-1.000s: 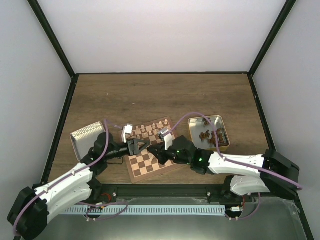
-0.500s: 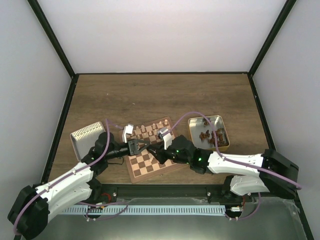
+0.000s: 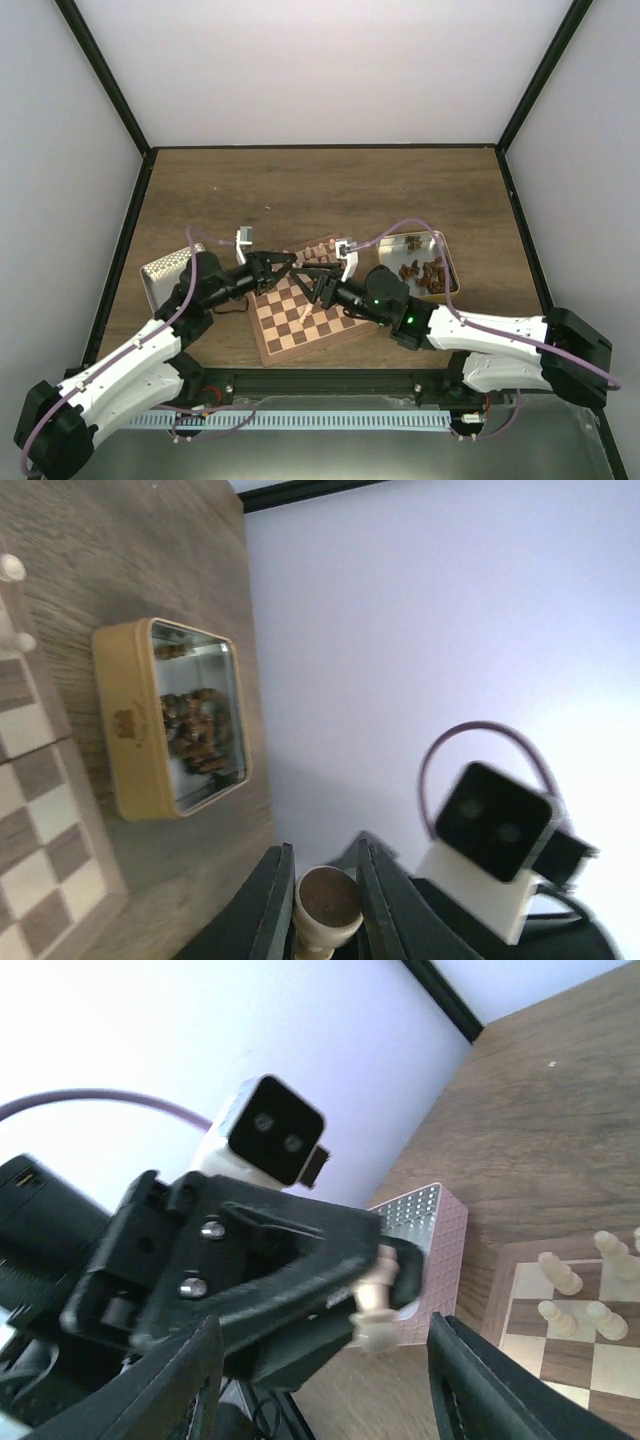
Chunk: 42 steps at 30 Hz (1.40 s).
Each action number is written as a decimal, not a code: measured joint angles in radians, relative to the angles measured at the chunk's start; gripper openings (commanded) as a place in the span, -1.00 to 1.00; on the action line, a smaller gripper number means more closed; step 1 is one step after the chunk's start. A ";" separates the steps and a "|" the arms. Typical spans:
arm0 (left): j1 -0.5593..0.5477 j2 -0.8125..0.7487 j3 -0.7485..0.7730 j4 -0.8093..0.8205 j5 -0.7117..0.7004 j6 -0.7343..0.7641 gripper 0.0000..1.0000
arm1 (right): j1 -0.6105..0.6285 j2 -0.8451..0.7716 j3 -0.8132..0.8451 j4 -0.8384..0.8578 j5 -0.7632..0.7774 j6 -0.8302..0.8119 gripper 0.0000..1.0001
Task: Set up the chess pieces on the board
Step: Place the chess piece on the chessboard.
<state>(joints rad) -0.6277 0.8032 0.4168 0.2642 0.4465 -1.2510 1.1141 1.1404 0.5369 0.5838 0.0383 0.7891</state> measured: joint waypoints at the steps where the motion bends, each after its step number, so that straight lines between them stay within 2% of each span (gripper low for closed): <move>1: 0.000 0.003 0.000 0.015 -0.003 -0.051 -0.82 | 0.000 0.007 0.002 0.000 0.021 0.026 0.12; 3: 0.000 0.005 0.000 0.049 -0.012 -0.136 -0.82 | 0.000 0.021 0.006 -0.001 0.057 0.060 0.06; 9: 0.001 0.005 0.000 0.112 -0.028 -0.340 -0.81 | 0.000 0.066 0.032 0.013 0.105 0.079 -0.33; 12: 0.001 0.004 0.000 0.127 -0.035 -0.399 -0.82 | 0.000 0.080 0.054 0.039 0.112 0.064 -0.46; 16: 0.002 -0.006 0.000 0.135 -0.053 -0.441 -0.84 | 0.000 0.098 0.067 0.077 0.121 0.057 -0.80; 19: 0.005 -0.012 0.000 0.133 -0.072 -0.452 -0.82 | 0.000 0.108 0.076 0.092 0.121 0.058 -0.94; 20: 0.005 -0.019 0.000 0.124 -0.077 -0.452 -0.77 | 0.000 0.109 0.076 0.093 0.119 0.060 -0.97; 23: 0.005 -0.043 0.000 0.093 -0.085 -0.441 -0.28 | 0.002 0.109 0.089 0.073 0.114 0.061 -0.99; 25: 0.005 -0.061 0.004 0.053 -0.103 -0.414 0.00 | 0.001 0.109 0.111 0.019 0.119 0.061 -0.99; 29: 0.005 -0.113 0.026 -0.115 -0.184 -0.267 0.22 | 0.000 0.112 0.190 -0.181 0.127 0.058 -0.99; 35: 0.005 -0.180 0.088 -0.438 -0.452 0.052 0.29 | 0.000 0.229 0.396 -0.589 0.080 0.012 -0.99; 42: 0.005 -0.218 0.322 -0.719 -0.805 0.397 0.30 | 0.012 0.535 0.697 -1.013 0.010 -0.103 -0.99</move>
<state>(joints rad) -0.6224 0.5854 0.7383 -0.4549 -0.3580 -0.8539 1.1259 1.6756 1.2339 -0.4294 0.0483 0.6861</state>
